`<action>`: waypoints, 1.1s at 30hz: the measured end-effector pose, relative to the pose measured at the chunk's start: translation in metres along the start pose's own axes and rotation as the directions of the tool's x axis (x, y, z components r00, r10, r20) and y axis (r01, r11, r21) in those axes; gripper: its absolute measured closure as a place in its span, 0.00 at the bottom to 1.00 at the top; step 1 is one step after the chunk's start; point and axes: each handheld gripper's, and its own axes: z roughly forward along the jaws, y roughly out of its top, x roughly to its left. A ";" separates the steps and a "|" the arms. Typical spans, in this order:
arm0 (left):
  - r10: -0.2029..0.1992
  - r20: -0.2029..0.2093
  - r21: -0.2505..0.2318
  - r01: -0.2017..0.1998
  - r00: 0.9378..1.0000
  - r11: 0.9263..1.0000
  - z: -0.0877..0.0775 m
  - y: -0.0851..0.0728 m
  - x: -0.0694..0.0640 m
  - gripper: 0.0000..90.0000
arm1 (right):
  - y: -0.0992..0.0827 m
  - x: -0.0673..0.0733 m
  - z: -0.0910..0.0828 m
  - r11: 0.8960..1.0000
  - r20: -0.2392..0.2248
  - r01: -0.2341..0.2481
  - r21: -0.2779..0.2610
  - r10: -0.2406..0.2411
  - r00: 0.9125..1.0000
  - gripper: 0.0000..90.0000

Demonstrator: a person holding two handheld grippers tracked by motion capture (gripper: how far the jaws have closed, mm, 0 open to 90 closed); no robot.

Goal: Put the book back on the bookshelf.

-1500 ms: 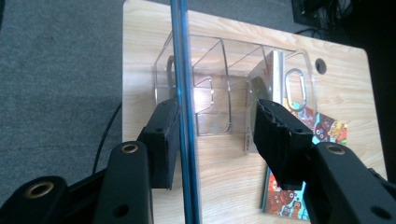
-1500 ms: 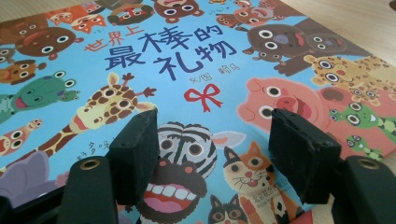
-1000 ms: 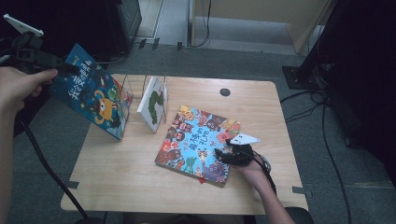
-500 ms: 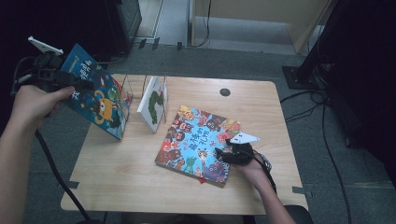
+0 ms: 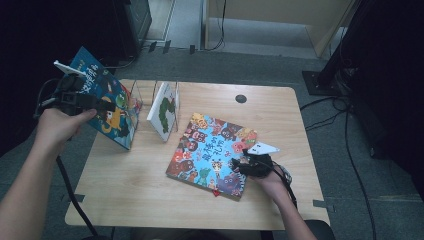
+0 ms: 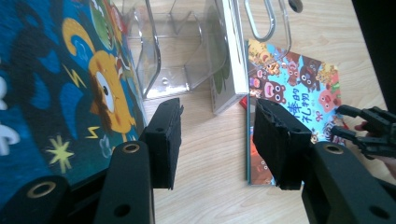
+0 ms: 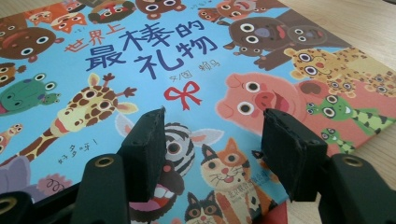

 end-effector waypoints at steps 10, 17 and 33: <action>0.033 0.044 0.022 -0.034 0.998 0.999 0.023 -0.017 -0.009 0.59 | -0.001 -0.001 -0.001 1.000 0.009 0.013 -0.006 -0.013 1.000 0.47; 0.039 0.065 0.047 -0.042 0.997 0.998 0.042 -0.027 -0.016 0.59 | -0.003 0.000 -0.001 1.000 0.011 0.013 -0.012 -0.013 1.000 0.47; 0.040 0.112 0.112 -0.053 0.993 0.992 0.093 -0.053 -0.024 0.58 | -0.004 0.002 -0.002 1.000 0.022 0.023 -0.020 -0.023 0.999 0.50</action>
